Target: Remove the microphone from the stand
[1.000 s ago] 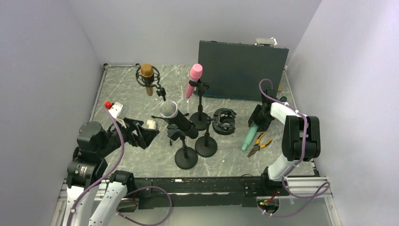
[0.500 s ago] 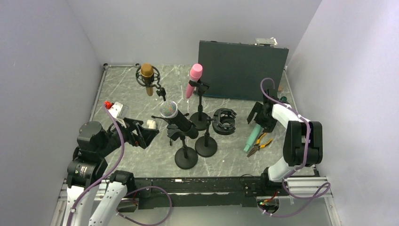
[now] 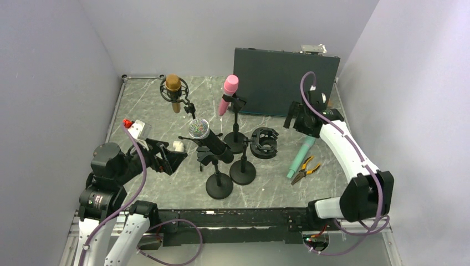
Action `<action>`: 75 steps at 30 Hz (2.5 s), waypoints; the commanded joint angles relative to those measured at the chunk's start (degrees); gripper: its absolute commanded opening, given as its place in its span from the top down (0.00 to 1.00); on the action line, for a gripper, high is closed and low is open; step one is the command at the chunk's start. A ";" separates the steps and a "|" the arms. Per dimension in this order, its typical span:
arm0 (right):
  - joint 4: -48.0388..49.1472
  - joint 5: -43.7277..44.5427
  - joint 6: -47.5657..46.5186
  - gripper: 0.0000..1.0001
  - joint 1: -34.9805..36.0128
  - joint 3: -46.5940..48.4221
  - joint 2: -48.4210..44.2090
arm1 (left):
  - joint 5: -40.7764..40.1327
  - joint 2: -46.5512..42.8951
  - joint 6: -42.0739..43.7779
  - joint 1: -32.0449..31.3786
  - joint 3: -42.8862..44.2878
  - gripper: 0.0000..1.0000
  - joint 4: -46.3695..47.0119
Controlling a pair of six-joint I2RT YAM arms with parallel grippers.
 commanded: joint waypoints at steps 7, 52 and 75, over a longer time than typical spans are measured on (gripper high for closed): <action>-0.94 -11.09 -8.93 0.06 6.68 6.98 -17.98 | 0.57 0.70 0.86 -0.14 0.18 0.01 1.11; -19.81 -17.38 -32.62 0.43 40.80 33.67 -1.63 | 0.17 -1.56 0.06 -0.11 0.07 0.01 -0.46; -20.70 -8.45 -31.99 0.50 45.24 29.85 0.52 | 0.22 -1.55 0.25 -0.15 -0.59 0.01 -0.19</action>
